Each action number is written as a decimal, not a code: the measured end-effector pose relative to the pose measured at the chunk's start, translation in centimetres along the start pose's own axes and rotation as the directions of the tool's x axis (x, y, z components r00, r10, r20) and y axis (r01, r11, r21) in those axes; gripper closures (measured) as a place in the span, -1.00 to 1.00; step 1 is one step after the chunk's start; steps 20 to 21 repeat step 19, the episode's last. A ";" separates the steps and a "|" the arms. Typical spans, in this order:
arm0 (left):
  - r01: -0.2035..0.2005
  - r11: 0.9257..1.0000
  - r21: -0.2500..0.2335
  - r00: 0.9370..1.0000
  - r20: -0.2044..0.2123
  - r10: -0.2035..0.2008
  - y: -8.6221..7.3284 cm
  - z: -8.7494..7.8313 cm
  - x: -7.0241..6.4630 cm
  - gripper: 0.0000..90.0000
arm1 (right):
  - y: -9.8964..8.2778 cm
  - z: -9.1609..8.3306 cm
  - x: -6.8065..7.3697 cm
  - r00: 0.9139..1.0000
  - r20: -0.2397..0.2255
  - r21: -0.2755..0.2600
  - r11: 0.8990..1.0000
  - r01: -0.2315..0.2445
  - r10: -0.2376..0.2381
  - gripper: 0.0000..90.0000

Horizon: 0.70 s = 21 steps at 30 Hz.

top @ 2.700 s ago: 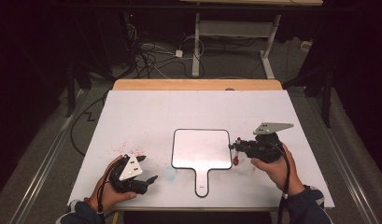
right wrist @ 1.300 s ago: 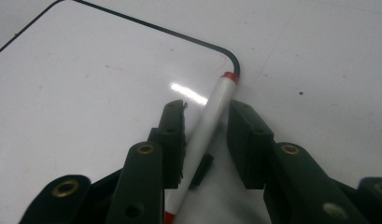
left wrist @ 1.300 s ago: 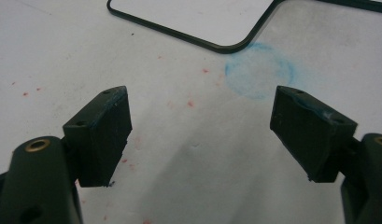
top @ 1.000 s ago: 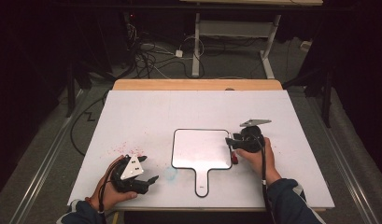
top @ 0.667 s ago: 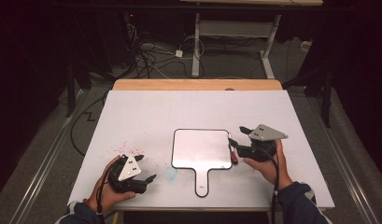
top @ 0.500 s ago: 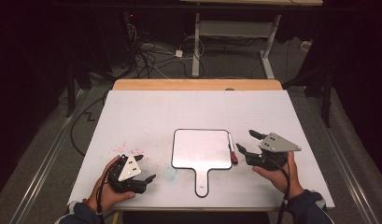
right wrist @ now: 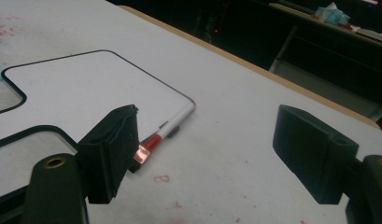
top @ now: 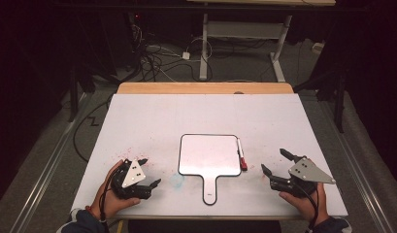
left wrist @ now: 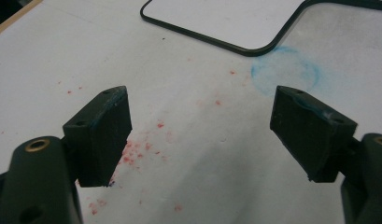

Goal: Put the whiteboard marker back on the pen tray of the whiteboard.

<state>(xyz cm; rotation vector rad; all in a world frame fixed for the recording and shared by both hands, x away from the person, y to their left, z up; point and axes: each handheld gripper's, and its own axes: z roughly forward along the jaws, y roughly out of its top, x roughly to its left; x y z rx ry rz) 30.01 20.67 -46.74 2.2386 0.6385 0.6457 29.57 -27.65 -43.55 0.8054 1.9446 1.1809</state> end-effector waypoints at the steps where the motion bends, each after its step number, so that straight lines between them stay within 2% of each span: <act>1: -0.001 1.000 -0.001 1.000 -0.001 0.001 0.0 0.0 0.0 -0.57 | -0.1 -0.1 0.0 1.000 -0.005 0.002 1.000 -0.010 0.010 -0.54; 8: 0.001 1.000 -0.004 1.000 -0.003 -0.001 0.2 0.1 0.0 -0.57 | -0.3 -0.1 0.7 1.000 -0.007 0.005 1.000 0.008 -0.008 -0.49; 21: 0.003 1.000 -0.010 1.000 0.000 -0.003 0.2 0.1 0.2 -0.57 | -0.3 0.0 1.1 1.000 0.010 0.011 1.000 0.027 -0.027 -0.51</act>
